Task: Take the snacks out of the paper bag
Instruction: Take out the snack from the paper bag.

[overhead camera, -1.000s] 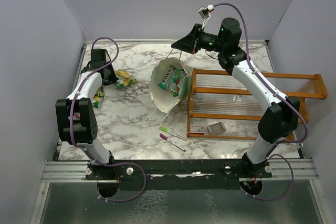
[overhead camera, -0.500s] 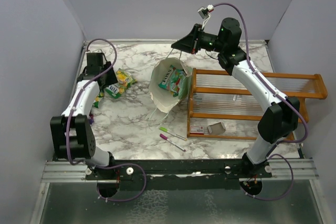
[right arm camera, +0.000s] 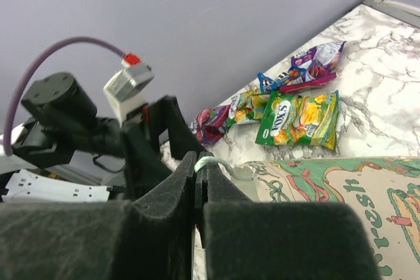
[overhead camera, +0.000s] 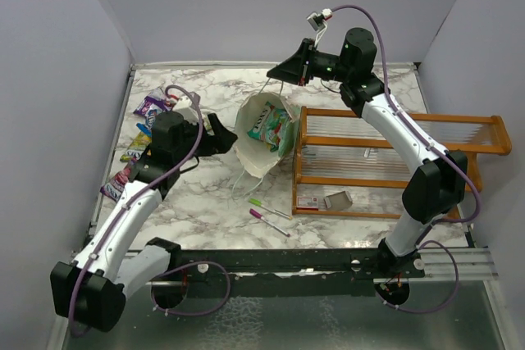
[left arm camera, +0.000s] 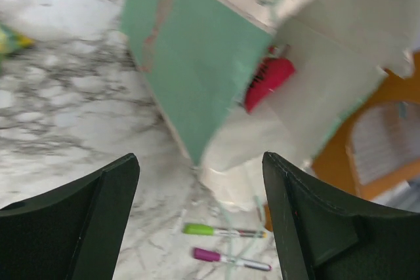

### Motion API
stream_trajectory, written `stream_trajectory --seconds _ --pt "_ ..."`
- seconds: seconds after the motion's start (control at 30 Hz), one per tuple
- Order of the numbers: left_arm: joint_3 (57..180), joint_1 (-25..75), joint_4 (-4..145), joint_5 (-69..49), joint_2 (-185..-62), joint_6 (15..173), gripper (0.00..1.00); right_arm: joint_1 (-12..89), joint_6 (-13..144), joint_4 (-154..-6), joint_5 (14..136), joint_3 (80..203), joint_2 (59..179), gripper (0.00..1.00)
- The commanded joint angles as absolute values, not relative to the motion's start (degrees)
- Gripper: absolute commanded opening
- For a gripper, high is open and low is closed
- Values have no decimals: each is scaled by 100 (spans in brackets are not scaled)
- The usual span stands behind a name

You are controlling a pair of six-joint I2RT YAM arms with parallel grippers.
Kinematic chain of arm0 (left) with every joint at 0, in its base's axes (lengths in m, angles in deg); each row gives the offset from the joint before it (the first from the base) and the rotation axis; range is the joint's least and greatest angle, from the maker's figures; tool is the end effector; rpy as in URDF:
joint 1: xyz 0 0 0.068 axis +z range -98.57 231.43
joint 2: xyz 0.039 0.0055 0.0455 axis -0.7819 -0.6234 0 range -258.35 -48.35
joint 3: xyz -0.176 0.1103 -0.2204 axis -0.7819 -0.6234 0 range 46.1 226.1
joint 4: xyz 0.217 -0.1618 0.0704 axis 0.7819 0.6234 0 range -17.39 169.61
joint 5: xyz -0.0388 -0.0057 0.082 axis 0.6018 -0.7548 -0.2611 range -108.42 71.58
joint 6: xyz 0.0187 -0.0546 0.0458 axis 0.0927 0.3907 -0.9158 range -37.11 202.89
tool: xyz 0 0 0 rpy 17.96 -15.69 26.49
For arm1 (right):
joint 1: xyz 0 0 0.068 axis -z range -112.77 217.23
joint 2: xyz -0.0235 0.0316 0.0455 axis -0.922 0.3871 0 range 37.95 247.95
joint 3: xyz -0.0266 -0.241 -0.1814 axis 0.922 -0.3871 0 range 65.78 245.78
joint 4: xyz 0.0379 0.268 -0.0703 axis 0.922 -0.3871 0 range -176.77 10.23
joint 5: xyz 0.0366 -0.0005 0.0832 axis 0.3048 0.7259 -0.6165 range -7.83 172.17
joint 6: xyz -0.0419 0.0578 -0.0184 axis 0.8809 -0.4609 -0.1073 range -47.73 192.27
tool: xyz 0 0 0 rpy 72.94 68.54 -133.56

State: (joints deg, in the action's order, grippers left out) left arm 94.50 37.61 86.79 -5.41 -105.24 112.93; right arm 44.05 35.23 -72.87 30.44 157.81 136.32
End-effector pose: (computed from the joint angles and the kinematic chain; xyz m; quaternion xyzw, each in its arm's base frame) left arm 0.2422 -0.0738 0.3292 -0.0544 0.8275 -0.2932 0.4757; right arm 0.3894 0.2193 0.4368 -0.2312 0.6659 0.5863 0.3991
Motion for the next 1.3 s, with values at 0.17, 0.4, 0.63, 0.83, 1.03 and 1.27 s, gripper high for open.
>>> stream_trajectory --seconds 0.17,0.4,0.63,0.83,1.03,1.27 --pt "9676 1894 7953 -1093 -10752 11571 74 4359 3485 -7025 2764 15713 13626 1" --pt "10294 609 8141 -2531 -11695 11074 60 4350 3473 -7027 2798 15699 13535 1" --pt "10444 608 7863 -3069 -12452 11068 31 4350 3448 -7003 2791 15658 13487 1" --pt "9978 608 7119 -3263 -12478 11234 22 4350 3528 -7081 2838 15650 13404 1" --pt "9795 611 6588 -3258 -12824 11227 20 4350 3457 -7024 2790 15641 13457 1" --pt "9934 609 5966 -3778 -13664 10810 17 4350 3386 -6956 2772 15613 13409 1"
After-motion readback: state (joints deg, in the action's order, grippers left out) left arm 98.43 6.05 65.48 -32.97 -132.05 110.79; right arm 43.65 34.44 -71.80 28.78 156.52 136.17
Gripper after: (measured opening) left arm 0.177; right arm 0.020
